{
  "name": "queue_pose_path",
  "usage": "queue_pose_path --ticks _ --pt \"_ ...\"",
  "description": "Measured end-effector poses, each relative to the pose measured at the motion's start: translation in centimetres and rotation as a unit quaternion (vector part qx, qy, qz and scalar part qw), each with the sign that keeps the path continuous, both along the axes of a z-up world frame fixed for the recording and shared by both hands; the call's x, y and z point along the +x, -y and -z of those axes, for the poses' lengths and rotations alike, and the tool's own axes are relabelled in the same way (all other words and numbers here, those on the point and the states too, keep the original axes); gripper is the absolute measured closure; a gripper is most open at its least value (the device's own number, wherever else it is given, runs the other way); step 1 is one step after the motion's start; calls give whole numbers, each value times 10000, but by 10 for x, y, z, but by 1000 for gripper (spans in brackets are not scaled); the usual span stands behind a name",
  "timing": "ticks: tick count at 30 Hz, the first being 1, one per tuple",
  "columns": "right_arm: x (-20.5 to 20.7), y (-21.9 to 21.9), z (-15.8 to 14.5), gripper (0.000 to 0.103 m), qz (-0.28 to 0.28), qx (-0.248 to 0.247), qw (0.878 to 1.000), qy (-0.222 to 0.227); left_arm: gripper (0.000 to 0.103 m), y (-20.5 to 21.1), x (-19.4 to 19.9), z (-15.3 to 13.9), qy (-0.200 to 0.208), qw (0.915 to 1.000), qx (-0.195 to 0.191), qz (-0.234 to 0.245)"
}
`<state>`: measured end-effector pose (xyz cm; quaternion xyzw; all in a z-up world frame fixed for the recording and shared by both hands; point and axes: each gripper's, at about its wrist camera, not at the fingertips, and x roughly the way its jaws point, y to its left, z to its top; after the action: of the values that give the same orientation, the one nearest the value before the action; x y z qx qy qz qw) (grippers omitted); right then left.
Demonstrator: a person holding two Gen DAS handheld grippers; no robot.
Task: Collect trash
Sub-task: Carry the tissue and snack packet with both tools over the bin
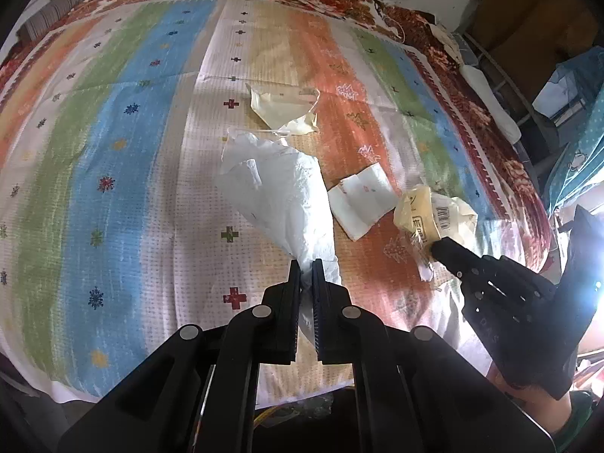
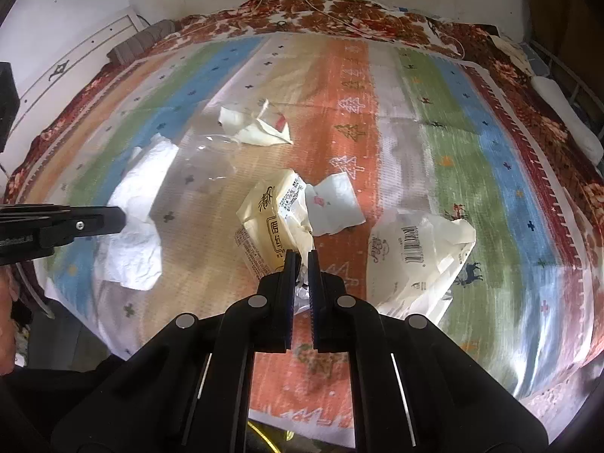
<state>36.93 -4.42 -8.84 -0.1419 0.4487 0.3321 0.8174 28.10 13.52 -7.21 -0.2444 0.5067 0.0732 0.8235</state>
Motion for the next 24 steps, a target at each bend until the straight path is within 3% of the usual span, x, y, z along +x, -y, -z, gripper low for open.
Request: queue_pose_path --ticks 24 --pt "-75 25 -55 98 -129 295 9994 -144 98 36 -62 -70 640 9974 200 268"
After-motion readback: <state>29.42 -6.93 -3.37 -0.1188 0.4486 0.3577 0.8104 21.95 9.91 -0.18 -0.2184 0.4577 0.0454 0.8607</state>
